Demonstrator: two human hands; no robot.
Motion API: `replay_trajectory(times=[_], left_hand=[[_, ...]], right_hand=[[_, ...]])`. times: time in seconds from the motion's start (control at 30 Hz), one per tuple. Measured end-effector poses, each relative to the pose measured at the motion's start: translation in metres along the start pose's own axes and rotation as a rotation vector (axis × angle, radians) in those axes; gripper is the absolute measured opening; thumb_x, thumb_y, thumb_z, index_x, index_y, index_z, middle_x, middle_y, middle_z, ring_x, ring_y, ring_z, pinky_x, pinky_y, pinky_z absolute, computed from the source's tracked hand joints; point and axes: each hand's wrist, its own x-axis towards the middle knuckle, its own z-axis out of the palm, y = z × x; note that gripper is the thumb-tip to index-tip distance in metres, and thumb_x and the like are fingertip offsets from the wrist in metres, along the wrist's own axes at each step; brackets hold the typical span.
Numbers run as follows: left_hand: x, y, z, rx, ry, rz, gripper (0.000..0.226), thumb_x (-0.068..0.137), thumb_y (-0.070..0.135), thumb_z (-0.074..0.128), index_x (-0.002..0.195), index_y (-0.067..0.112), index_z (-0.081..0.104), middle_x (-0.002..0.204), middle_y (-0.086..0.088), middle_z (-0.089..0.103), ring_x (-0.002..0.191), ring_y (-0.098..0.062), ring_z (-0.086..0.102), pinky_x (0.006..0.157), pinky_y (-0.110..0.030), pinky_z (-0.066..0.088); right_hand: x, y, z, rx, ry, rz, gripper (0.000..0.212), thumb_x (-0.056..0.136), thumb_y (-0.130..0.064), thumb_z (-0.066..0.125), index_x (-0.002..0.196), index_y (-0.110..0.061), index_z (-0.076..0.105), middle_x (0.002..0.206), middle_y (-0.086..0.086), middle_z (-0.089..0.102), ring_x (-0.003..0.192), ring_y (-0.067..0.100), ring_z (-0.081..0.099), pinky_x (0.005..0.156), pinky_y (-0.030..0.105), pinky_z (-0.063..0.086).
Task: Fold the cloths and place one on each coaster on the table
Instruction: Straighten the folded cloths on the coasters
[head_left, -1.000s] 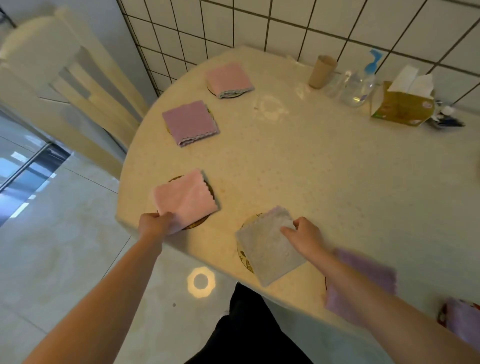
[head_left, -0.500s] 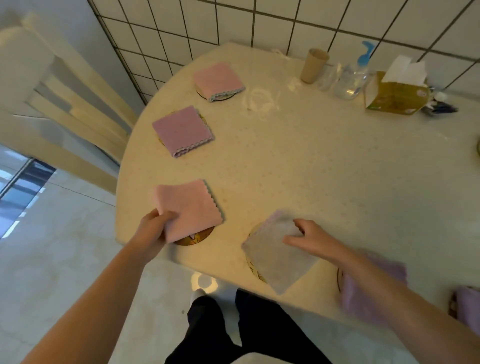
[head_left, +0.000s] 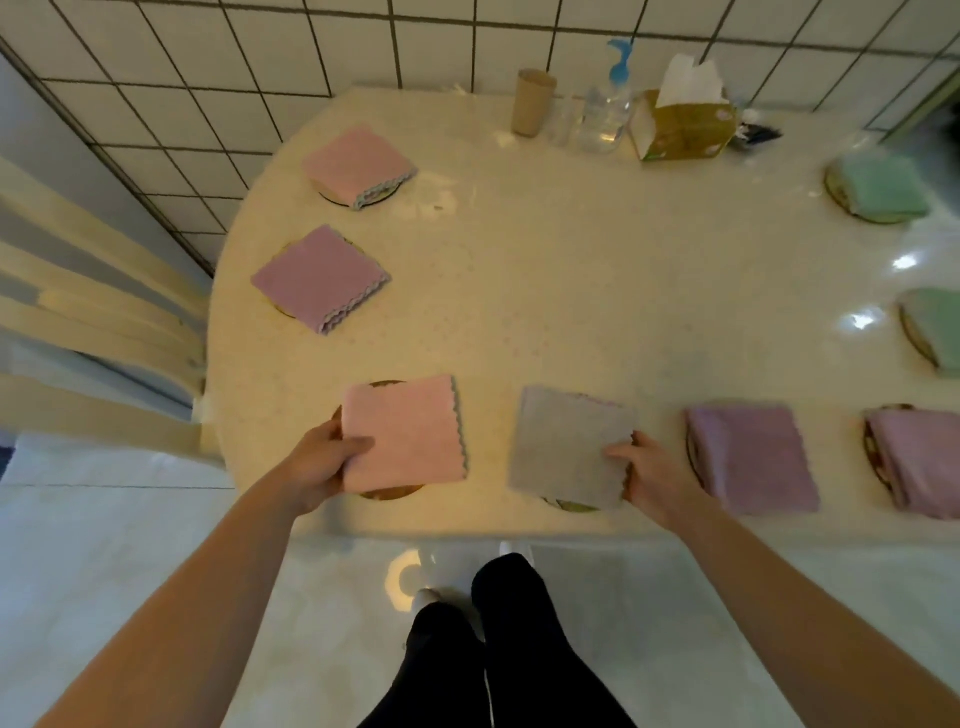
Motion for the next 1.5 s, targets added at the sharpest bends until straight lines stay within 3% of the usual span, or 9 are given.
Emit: replay_trajectory(times=[0.2,0.4,0.5,0.63,0.8,0.9,1.13,1.3,1.5], left_hand=[[0.002,-0.002,-0.006,0.152,0.090,0.076,0.037,0.090,0.007,0.059,0.123,0.015,0.047,0.122,-0.009,0.057,0.108,-0.032,0.056,0.085,-0.051,0.053],[0.002,-0.009,-0.012,0.270,0.210,0.113,0.039,0.090,0.014,0.062,0.126,0.016,0.047,0.122,-0.008,0.057,0.106,-0.031,0.056,0.079,-0.045,0.054],[0.001,-0.010,-0.010,0.421,0.333,0.156,0.045,0.087,0.018,0.066,0.128,0.015,0.047,0.120,-0.009,0.058,0.103,-0.031,0.057,0.081,-0.047,0.054],[-0.004,-0.011,-0.006,0.664,0.458,0.176,0.045,0.086,0.023,0.064,0.128,0.015,0.049,0.117,-0.008,0.060,0.102,-0.030,0.056,0.091,-0.048,0.050],[-0.005,-0.006,-0.007,0.894,0.510,0.197,0.040,0.088,0.024,0.061,0.125,0.013,0.051,0.113,-0.011,0.064,0.093,-0.027,0.058,0.084,-0.042,0.050],[-0.003,0.007,-0.012,0.915,0.514,0.201,0.045,0.083,0.021,0.067,0.124,0.014,0.050,0.115,-0.010,0.060,0.097,-0.028,0.057,0.084,-0.040,0.048],[0.025,0.063,-0.023,0.761,0.529,0.301,0.042,0.084,0.016,0.067,0.124,0.011,0.051,0.111,-0.010,0.060,0.092,-0.026,0.056,0.075,-0.034,0.045],[0.064,0.113,-0.045,0.356,0.531,0.225,0.037,0.084,0.022,0.065,0.117,0.013,0.053,0.102,-0.009,0.062,0.094,-0.033,0.061,0.087,-0.045,0.052],[0.116,0.150,-0.079,-0.010,0.490,0.103,0.006,0.075,0.005,0.067,0.071,0.003,0.063,0.072,-0.015,0.057,0.062,-0.024,0.051,0.066,-0.035,0.047]], right_hand=[[0.001,-0.012,0.000,-0.220,0.077,-0.042,0.037,0.090,0.000,0.052,0.121,-0.020,0.047,0.121,0.007,0.056,0.101,0.025,0.056,0.086,0.046,0.049],[-0.002,-0.021,-0.015,-0.560,0.050,-0.067,0.048,0.093,-0.012,0.055,0.136,-0.017,0.035,0.125,0.004,0.050,0.107,0.024,0.050,0.081,0.040,0.046],[0.003,-0.016,-0.015,-0.802,0.113,-0.192,0.064,0.090,-0.015,0.060,0.141,-0.008,0.023,0.134,0.007,0.042,0.120,0.026,0.044,0.093,0.038,0.041],[-0.003,-0.011,-0.020,-1.056,0.191,-0.275,0.074,0.086,-0.026,0.065,0.142,-0.012,0.018,0.126,0.018,0.052,0.106,0.029,0.053,0.088,0.036,0.042],[0.001,-0.024,-0.021,-1.385,0.294,-0.349,0.066,0.087,-0.033,0.059,0.137,-0.012,0.022,0.131,0.015,0.046,0.112,0.036,0.051,0.083,0.041,0.045],[0.016,-0.047,-0.005,-1.327,0.294,-0.422,0.059,0.087,-0.023,0.059,0.136,-0.010,0.031,0.132,0.016,0.047,0.112,0.036,0.052,0.088,0.041,0.044],[0.053,-0.107,0.075,-1.362,0.175,-0.507,0.051,0.091,-0.023,0.052,0.138,-0.015,0.032,0.136,0.006,0.048,0.115,0.025,0.053,0.084,0.036,0.047],[0.088,-0.150,0.151,-1.335,0.094,-0.593,0.045,0.091,-0.022,0.053,0.132,-0.014,0.039,0.126,0.006,0.055,0.114,0.024,0.053,0.088,0.033,0.043],[0.147,-0.188,0.249,-1.219,0.042,-0.576,0.041,0.088,-0.019,0.054,0.127,-0.009,0.045,0.113,0.007,0.062,0.108,0.024,0.056,0.084,0.027,0.042]])
